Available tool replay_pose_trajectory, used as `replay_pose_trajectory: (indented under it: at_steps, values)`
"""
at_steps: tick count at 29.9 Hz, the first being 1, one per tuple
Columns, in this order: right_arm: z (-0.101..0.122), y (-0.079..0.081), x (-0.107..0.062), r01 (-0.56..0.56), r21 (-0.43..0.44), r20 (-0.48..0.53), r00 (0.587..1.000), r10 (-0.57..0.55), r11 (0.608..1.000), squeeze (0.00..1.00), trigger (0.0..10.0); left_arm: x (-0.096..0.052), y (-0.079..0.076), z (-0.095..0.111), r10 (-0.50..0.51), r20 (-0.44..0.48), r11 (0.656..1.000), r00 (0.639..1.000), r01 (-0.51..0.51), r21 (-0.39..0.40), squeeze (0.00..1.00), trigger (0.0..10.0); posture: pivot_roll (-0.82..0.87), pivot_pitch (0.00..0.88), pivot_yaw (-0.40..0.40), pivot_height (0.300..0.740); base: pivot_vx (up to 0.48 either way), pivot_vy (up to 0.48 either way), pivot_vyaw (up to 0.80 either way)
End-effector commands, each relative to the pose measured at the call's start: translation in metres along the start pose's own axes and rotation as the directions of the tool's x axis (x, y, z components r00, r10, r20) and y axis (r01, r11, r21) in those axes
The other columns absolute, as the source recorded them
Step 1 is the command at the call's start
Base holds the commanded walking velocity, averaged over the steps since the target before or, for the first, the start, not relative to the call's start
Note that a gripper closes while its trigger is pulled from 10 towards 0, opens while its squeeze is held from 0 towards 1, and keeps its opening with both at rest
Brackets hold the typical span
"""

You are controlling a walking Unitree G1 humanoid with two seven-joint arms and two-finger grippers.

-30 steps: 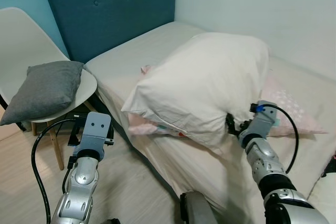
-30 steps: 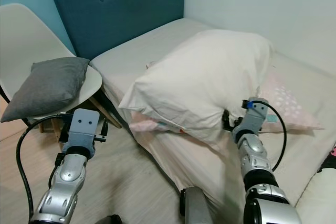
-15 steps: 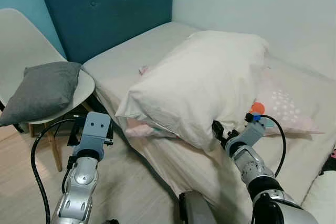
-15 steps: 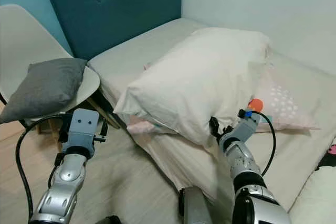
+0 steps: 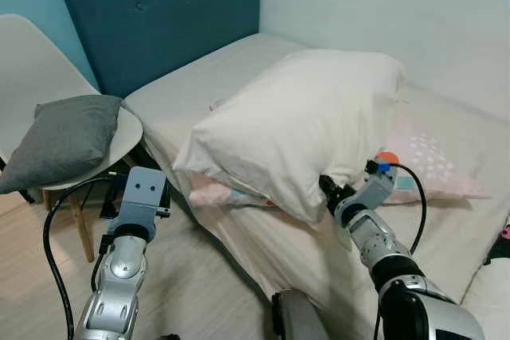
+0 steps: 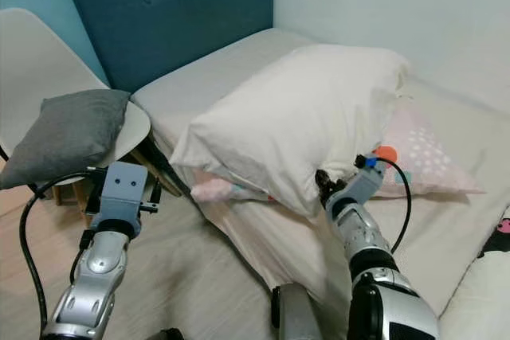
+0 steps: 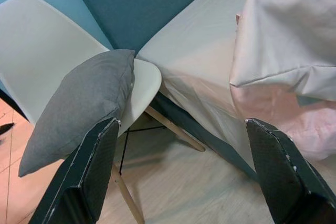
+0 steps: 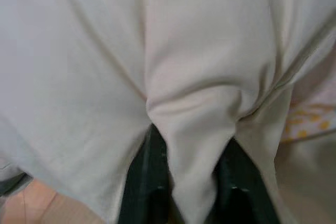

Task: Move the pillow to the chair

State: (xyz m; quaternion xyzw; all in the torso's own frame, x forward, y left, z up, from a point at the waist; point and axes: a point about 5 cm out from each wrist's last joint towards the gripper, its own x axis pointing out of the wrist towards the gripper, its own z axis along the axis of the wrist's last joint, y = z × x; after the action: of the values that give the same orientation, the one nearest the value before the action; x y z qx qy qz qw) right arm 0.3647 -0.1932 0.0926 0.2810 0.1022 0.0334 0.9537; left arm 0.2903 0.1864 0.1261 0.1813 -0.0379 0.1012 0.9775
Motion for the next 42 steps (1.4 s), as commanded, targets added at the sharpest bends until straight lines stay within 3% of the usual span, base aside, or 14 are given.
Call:
replay_pose_trajectory:
  at_steps: [1, 9, 17, 21, 27, 42]
  values:
    - [0.002, 0.015, 0.005, -0.076, -0.042, 0.003, 0.997, 0.076, 0.996, 0.00, 0.0, 0.002, 0.003, -0.001, 0.006, -0.010, 1.000, 1.000, -0.005, 0.015, 0.00, 10.0, -0.20, 0.082, 0.013, 0.595, 0.000, 0.000, 0.00]
    - [0.015, 0.031, 0.011, -0.162, -0.037, 0.042, 0.986, 0.164, 0.986, 0.00, 0.0, 0.007, 0.002, 0.004, 0.020, 0.005, 1.000, 1.000, -0.020, -0.006, 0.00, 10.0, -0.22, 0.075, -0.010, 0.595, 0.000, 0.000, 0.00]
    - [0.064, 0.063, 0.017, -0.307, -0.107, 0.171, 0.931, 0.322, 0.946, 0.00, 0.0, 0.005, 0.000, 0.004, 0.045, -0.005, 0.998, 0.999, -0.045, -0.042, 0.00, 10.0, -0.24, 0.076, -0.027, 0.625, 0.000, 0.000, 0.00]
    - [0.095, 0.085, 0.017, -0.374, -0.190, 0.231, 0.881, 0.412, 0.908, 0.00, 0.0, 0.007, -0.001, 0.006, 0.048, 0.001, 0.998, 0.999, -0.048, -0.050, 0.00, 10.0, -0.24, 0.071, -0.032, 0.645, 0.000, 0.000, 0.00]
    - [0.096, 0.099, 0.017, -0.415, -0.227, 0.225, 0.858, 0.462, 0.881, 0.00, 0.0, 0.010, -0.001, 0.008, 0.052, 0.011, 0.997, 0.999, -0.052, -0.055, 0.00, 10.0, -0.24, 0.057, -0.036, 0.670, 0.000, 0.000, 0.00]
    - [0.100, 0.101, 0.013, -0.414, -0.234, 0.250, 0.849, 0.466, 0.880, 0.00, 0.0, 0.011, 0.003, 0.009, 0.057, 0.009, 0.996, 0.998, -0.057, -0.063, 0.00, 10.0, -0.21, 0.057, -0.015, 0.740, 0.000, 0.000, 0.00]
